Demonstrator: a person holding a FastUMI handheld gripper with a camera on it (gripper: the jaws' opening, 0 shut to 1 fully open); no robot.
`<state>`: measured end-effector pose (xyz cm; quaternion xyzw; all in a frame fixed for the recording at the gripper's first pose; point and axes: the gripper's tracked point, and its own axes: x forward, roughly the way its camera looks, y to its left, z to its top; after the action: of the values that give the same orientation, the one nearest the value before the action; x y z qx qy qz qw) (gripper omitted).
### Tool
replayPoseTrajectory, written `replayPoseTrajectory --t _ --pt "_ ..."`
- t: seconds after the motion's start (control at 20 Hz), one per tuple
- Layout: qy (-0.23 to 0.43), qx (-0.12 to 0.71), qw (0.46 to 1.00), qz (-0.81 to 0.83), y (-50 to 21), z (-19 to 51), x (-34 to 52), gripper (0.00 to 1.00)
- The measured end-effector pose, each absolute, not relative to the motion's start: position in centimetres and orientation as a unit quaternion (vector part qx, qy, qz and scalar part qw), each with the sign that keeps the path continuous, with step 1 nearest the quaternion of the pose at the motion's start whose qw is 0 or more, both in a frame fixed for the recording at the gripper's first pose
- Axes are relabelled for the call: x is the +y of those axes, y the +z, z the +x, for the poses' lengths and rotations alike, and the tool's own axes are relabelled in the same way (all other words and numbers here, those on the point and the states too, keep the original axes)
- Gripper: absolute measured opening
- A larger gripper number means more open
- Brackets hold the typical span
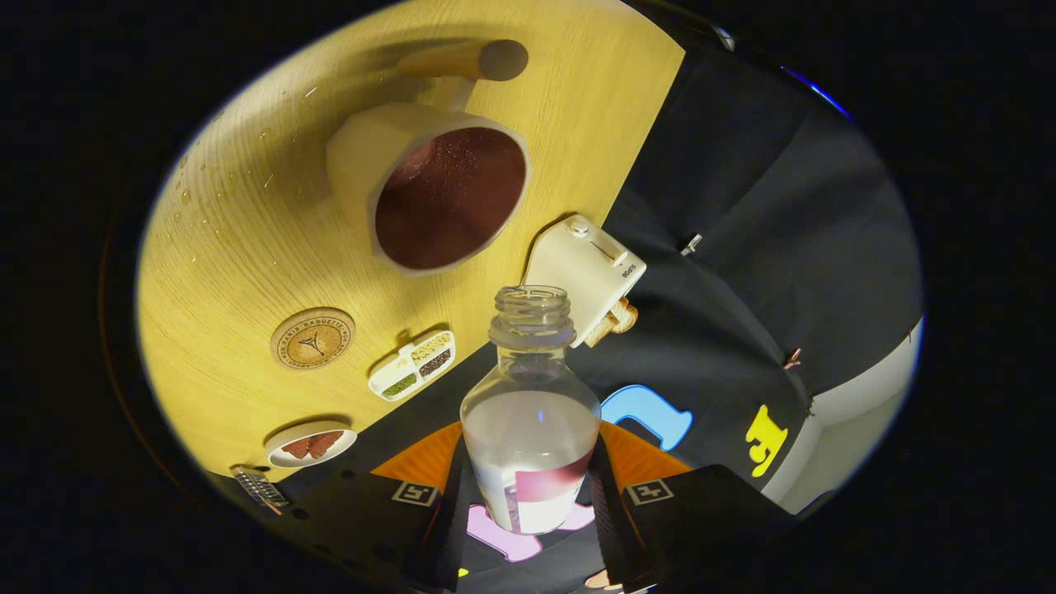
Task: Take the bottle from table, then pour the juice into the cup, finally place the bottle on the coaster
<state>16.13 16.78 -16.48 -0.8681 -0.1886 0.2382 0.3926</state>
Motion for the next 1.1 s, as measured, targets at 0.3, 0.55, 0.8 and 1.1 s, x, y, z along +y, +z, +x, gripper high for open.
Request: replayPoseTrajectory --t 0.3,0.55,0.8,1.1 --pt "0.219 -0.148 0.552 -0.791 -14.4 16.0 14.5 0.67" --pt "0.187 -0.087 0.702 -0.681 -11.3 17.0 11.3 0.67" --pt "0.15 0.005 0.834 -0.532 -10.2 19.8 6.8 0.67" --pt "0.135 0.075 0.937 -0.314 -12.6 23.4 3.9 0.68"
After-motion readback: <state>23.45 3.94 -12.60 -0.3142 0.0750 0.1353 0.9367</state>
